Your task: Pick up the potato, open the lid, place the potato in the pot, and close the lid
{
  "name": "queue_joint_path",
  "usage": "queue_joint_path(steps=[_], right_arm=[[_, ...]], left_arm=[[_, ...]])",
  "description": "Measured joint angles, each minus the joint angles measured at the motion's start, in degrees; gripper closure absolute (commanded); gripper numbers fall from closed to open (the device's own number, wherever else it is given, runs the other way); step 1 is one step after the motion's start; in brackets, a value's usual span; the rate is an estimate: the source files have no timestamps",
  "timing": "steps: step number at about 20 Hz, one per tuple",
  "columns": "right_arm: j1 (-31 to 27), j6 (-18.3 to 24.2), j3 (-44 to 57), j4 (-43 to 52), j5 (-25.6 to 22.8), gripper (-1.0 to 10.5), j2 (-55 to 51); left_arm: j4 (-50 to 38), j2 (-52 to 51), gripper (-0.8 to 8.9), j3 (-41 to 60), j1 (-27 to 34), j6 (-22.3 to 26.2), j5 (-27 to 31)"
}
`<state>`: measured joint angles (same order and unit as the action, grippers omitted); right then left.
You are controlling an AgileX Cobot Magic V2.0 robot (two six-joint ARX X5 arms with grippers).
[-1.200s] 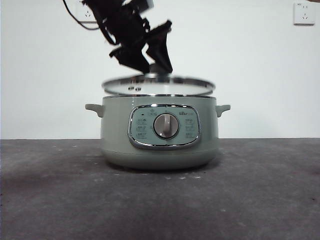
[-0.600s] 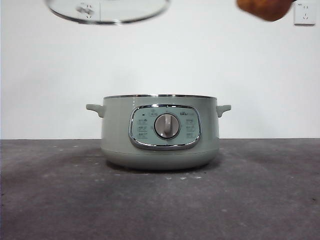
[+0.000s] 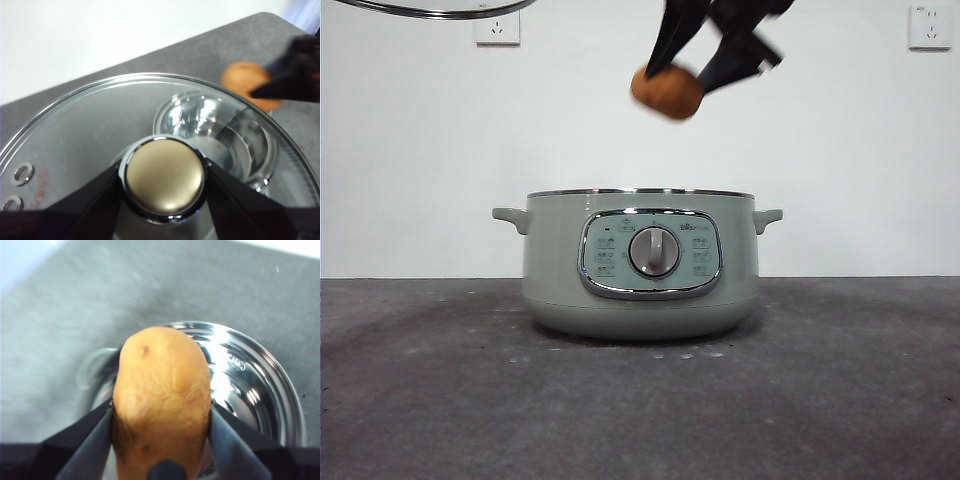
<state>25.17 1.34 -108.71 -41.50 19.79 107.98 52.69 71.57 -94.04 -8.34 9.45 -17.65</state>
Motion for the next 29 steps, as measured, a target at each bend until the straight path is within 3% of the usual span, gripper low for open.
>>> queue_joint_path(steps=[5, 12, 18, 19, 20, 22, 29], right_arm=[[3.1, 3.3, -9.8, -4.0, -4.1, 9.6, 13.0], [5.3, 6.1, -10.9, -5.7, -9.6, 9.6, 21.6], [5.8, 7.5, -11.3, -7.9, -12.5, 9.6, 22.8], [5.8, 7.5, -11.5, -8.2, -12.5, 9.2, 22.9], [5.8, 7.5, -11.6, -8.2, -12.5, 8.0, 22.9], [6.0, 7.5, -11.6, -8.2, -12.8, 4.5, 22.9], [6.1, 6.8, -15.0, -15.4, -11.9, 4.4, 17.2]], left_arm=[[-0.1, -8.5, 8.21, 10.3, 0.0, 0.0, 0.0], [-0.4, -14.5, 8.21, 10.4, 0.0, -0.3, -1.8], [-0.2, -14.8, 8.21, 10.4, 0.0, -0.5, -1.7], [-0.2, -14.8, 8.21, 10.4, 0.0, -0.5, -1.8], [0.0, -14.8, 8.21, 10.4, 0.0, -0.5, -1.7], [0.2, -14.8, 8.21, 10.4, 0.0, -0.5, -1.8], [0.1, -14.8, 8.21, 10.4, 0.0, -0.5, -1.7]])
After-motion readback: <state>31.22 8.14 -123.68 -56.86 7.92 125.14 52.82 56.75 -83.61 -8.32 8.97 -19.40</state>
